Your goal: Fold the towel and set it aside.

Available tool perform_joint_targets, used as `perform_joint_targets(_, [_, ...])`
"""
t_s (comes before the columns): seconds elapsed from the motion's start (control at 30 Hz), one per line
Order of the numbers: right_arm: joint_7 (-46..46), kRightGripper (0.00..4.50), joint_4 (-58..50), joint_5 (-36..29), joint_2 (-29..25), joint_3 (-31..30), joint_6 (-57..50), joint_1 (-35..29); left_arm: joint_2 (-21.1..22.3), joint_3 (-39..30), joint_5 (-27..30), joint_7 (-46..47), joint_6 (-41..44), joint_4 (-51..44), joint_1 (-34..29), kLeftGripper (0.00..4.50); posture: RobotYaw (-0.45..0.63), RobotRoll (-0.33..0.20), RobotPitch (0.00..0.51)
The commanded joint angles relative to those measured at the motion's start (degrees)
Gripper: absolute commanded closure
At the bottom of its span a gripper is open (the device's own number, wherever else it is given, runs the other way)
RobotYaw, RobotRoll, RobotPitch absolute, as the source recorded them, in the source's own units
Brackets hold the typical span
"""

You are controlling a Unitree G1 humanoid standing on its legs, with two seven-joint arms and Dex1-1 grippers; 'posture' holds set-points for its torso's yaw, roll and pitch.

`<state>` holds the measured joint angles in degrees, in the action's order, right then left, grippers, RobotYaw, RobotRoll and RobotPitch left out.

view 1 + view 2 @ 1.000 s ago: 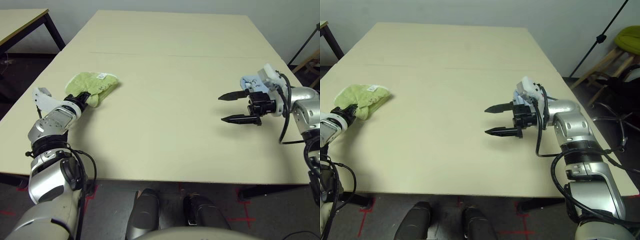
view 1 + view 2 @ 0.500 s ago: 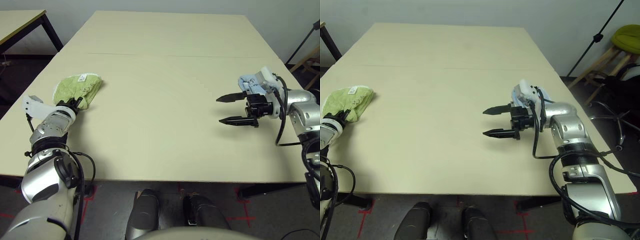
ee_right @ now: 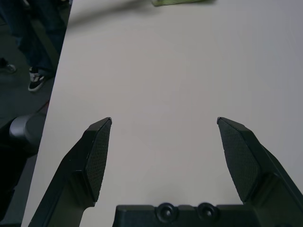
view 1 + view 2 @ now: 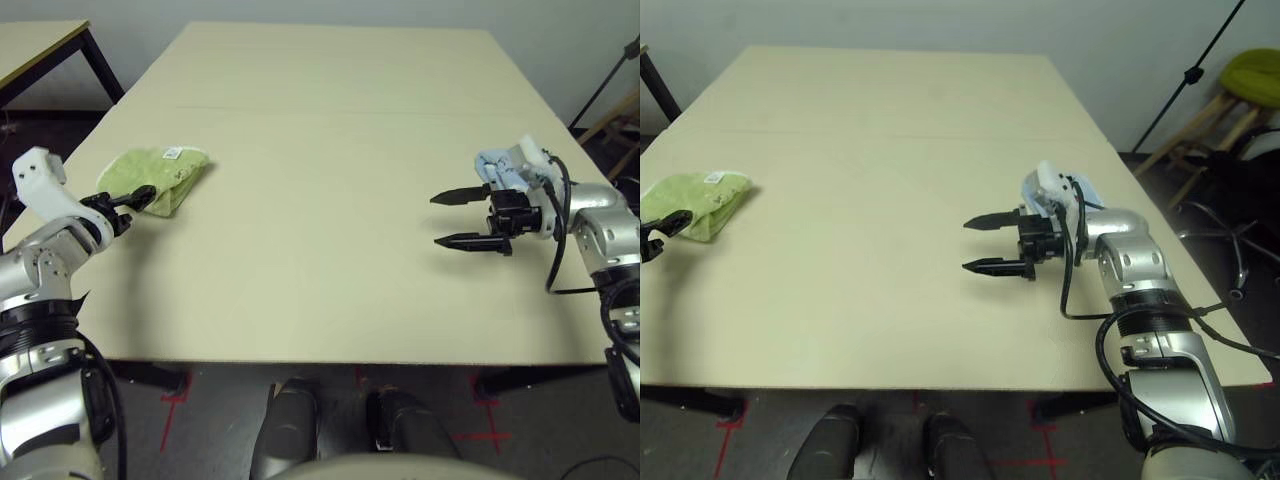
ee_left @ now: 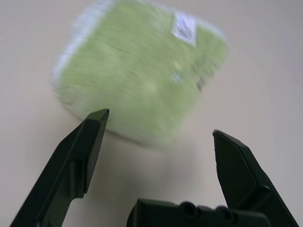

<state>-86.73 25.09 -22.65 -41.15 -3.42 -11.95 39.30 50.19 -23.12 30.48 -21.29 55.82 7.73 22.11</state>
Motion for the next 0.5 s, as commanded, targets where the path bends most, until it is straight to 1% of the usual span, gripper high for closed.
perform_joint_targets(0.03, [1.6, 0.0, -0.1, -0.6, 0.4, 1.8, -1.5, -0.6, 4.1, 4.2, 0.1, -4.7, 4.6, -8.6, -3.7, 0.03, 0.19, 0.0, 0.137])
perform_joint_targets(0.1, [4.6, 0.0, 0.5, -0.6, 0.9, 3.2, -2.6, -0.3, 3.9, 4.3, -0.6, -5.3, 1.9, -11.0, -3.9, 0.03, 0.19, 0.0, 0.136])
perform_joint_targets(0.2, [14.5, 0.0, 3.4, -0.1, 4.2, 7.7, -0.2, -0.8, -0.5, 4.0, -1.6, -6.3, -6.9, -12.0, -3.2, 0.03, 0.19, 0.0, 0.132])
perform_joint_targets(0.23, [17.7, 0.0, 4.5, 0.2, 5.2, 9.2, 1.0, -1.4, -1.8, 5.0, -3.4, -5.6, -10.2, -12.1, -3.6, 0.03, 0.19, 0.0, 0.132])
perform_joint_targets(0.27, [20.8, 0.0, 5.4, 0.6, 6.2, 10.8, 2.7, -2.2, -4.1, 5.3, -5.1, -4.8, -15.1, -11.6, -3.9, 0.03, 0.19, 0.0, 0.131])
perform_joint_targets(0.33, [25.9, 0.0, 6.2, 0.7, 7.9, 13.3, 5.2, -3.7, -7.7, 5.9, -7.1, -3.6, -20.2, -10.9, -4.5, 0.03, 0.18, 0.0, 0.13])
perform_joint_targets(0.4, [32.6, 0.0, 5.6, 0.5, 10.3, 16.3, 7.8, -6.1, -12.7, 5.7, -10.1, -0.2, -27.7, -8.5, -4.9, 0.03, 0.18, 0.0, 0.128])
perform_joint_targets(0.47, [38.3, 0.0, 4.4, 0.7, 12.5, 18.5, 10.1, -8.1, -14.6, 7.3, -15.5, 3.0, -34.0, -5.2, -5.8, 0.03, 0.16, 0.0, 0.126])
perform_joint_targets(0.5, [41.9, 0.0, 3.0, 1.0, 14.1, 19.6, 12.0, -9.4, -16.2, 7.2, -17.5, 4.7, -39.2, -2.9, -6.1, 0.03, 0.16, 0.0, 0.124])
